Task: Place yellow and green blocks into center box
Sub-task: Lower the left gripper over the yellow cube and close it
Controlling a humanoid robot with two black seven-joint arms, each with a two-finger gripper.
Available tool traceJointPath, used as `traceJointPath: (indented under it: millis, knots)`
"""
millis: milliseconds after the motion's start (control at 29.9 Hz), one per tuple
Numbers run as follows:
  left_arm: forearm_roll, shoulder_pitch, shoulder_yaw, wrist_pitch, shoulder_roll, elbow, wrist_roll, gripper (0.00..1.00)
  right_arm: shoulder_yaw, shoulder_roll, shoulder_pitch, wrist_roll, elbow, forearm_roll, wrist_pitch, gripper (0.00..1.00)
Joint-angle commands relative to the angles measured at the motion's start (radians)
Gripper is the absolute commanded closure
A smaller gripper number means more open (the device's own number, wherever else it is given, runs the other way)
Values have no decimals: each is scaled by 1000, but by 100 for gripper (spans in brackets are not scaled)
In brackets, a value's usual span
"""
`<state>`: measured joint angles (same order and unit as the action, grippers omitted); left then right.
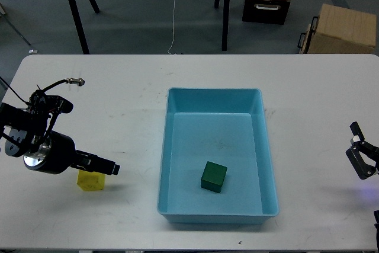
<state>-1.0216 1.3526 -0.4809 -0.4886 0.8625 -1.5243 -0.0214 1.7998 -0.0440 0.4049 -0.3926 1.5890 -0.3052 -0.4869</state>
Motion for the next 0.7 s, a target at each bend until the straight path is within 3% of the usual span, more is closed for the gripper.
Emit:
traceJointPath:
  millis: [0,401,668]
  knots:
    - [0,-4,-2,0,-22,45,0,0,0,0,0,-2,-4,0,-2,0]
    - [-26,-78,2,0,-80,138,-2,0,1,-2,0,-2,-6,0,-2,0]
    - [-71,-112,1,0,-79,135,-2,0,1,-2,0,-2,-6,0,-2,0]
